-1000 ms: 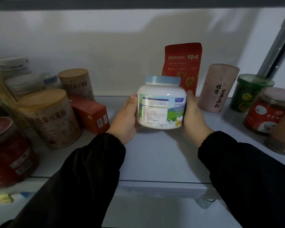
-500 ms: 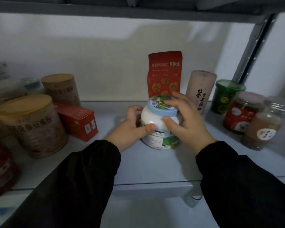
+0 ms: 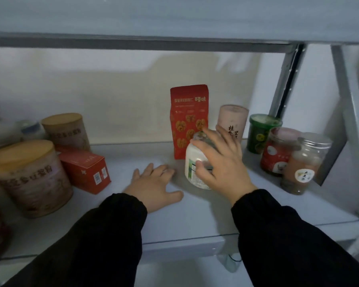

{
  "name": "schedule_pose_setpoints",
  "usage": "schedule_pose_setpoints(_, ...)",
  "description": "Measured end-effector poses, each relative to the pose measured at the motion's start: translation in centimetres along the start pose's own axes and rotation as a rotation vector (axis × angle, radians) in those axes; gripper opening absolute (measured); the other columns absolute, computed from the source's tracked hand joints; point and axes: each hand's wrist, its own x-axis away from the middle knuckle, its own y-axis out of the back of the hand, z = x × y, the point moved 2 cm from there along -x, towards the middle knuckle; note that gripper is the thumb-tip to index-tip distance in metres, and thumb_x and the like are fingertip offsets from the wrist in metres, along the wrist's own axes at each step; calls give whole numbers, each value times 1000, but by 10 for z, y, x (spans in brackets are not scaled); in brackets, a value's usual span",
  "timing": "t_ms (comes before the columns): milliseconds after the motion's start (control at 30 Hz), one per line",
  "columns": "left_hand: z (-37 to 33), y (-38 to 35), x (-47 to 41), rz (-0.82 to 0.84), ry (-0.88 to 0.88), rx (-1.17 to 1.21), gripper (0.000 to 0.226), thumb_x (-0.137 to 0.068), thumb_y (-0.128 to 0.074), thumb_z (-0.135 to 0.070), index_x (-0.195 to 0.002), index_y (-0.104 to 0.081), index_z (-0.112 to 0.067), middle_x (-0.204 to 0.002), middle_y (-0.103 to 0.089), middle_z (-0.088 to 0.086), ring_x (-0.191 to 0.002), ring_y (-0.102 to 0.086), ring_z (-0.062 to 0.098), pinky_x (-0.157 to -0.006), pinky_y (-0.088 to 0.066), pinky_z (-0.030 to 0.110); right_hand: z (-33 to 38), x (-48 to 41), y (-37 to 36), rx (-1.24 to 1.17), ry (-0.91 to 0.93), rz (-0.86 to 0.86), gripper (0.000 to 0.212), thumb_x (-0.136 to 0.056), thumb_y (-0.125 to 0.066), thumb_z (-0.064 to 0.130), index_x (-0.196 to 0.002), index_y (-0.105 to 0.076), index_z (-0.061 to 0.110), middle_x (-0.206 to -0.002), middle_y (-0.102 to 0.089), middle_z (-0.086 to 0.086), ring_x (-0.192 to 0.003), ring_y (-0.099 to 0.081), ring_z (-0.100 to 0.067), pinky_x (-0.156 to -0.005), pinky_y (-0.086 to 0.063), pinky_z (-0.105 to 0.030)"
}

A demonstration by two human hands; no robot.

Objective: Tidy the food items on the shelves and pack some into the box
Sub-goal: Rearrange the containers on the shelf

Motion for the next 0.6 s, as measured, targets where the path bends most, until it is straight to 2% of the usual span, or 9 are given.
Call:
schedule_pose_setpoints(67, 1, 0, 0, 8, 24, -4, 88, -86, -32, -82, -162, -10, -44, -174, -2, -10, -160, 7, 26, -126, 2, 58, -1, 0, -4, 43, -10, 22, 35, -84, -58, 39, -112, -76, 27, -139, -61, 0, -140, -42, -28, -111, -34, -64)
schedule_pose_setpoints(200, -1, 1, 3, 20, 60, 4, 98, -73, -23, -86, -162, -7, -48, -174, 0, -8, -160, 11, 27, -127, 3, 55, -10, 3, -3, 35, -188, 0, 38, -77, -48, 36, -101, -75, 23, -133, -62, 0, -134, -39, -24, -111, -32, -57)
schedule_pose_setpoints(267, -3, 2, 5, 28, 67, 6, 101, -70, -21, -88, -162, -7, -49, -174, -1, -9, -160, 9, 26, -127, 3, 54, -18, 4, -1, 52, -262, -16, 39, -76, -45, 35, -101, -72, 20, -134, -59, 0, -134, -37, -23, -110, -28, -55)
schedule_pose_setpoints(367, -5, 4, 6, 16, 81, 11, 86, -87, -36, -82, -162, -9, -49, -174, 0, -10, -160, 8, 24, -127, 2, 54, -33, 7, 3, 67, -326, -38, 38, -76, -46, 34, -102, -69, 18, -134, -58, -4, -136, -35, -27, -108, -31, -57)
schedule_pose_setpoints(467, -7, 5, 8, 5, 111, 10, 85, -87, -39, -81, -161, -13, -49, -174, -2, -10, -160, 9, 23, -127, 0, 56, -49, 9, 7, 78, -344, 2, 40, -79, -44, 36, -104, -69, 17, -135, -57, -8, -138, -38, -32, -108, -32, -59)
schedule_pose_setpoints(600, -15, 6, 16, -24, 186, 0, 82, -90, -37, -80, -162, -17, -47, -173, -10, -7, -160, -1, 24, -126, -6, 57, -50, 10, 14, 90, -255, 5, 31, -79, -64, 25, -108, -70, 16, -145, -52, -16, -147, -28, -35, -115, -22, -67)
